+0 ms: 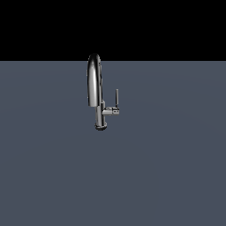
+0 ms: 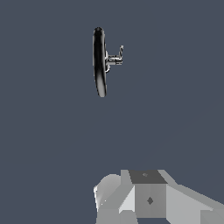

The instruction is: Turn on the faucet by rotating a designated handle.

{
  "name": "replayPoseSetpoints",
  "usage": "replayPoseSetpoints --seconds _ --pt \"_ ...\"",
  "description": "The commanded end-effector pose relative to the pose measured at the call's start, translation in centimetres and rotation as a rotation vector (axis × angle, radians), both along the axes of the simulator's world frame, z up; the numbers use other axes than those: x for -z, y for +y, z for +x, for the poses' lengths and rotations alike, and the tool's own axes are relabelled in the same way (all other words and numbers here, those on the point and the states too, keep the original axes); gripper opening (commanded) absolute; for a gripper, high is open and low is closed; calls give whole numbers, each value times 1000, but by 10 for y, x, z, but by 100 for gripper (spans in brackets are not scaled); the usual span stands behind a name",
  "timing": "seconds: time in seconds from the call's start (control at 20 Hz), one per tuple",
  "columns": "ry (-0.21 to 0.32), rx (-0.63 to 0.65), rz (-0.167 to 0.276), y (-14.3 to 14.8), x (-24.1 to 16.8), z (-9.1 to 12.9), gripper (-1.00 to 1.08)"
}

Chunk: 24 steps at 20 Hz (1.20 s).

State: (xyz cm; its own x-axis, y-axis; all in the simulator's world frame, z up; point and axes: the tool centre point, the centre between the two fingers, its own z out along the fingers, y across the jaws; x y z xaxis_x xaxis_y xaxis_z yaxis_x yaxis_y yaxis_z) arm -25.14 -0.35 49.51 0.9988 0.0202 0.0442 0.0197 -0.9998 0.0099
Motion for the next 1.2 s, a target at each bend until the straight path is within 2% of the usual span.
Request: replayPoseSetpoints --seconds 0.0,0.3,0.6,0.85,1.15 --pt "0 0 0 0 0 0 -100" --pt "12 11 11 1 1 5 -100" --pt "48 45 45 3 3 19 -100" --pt "98 91 92 4 8 39 -100" --pt "179 168 168 6 16 71 -100"
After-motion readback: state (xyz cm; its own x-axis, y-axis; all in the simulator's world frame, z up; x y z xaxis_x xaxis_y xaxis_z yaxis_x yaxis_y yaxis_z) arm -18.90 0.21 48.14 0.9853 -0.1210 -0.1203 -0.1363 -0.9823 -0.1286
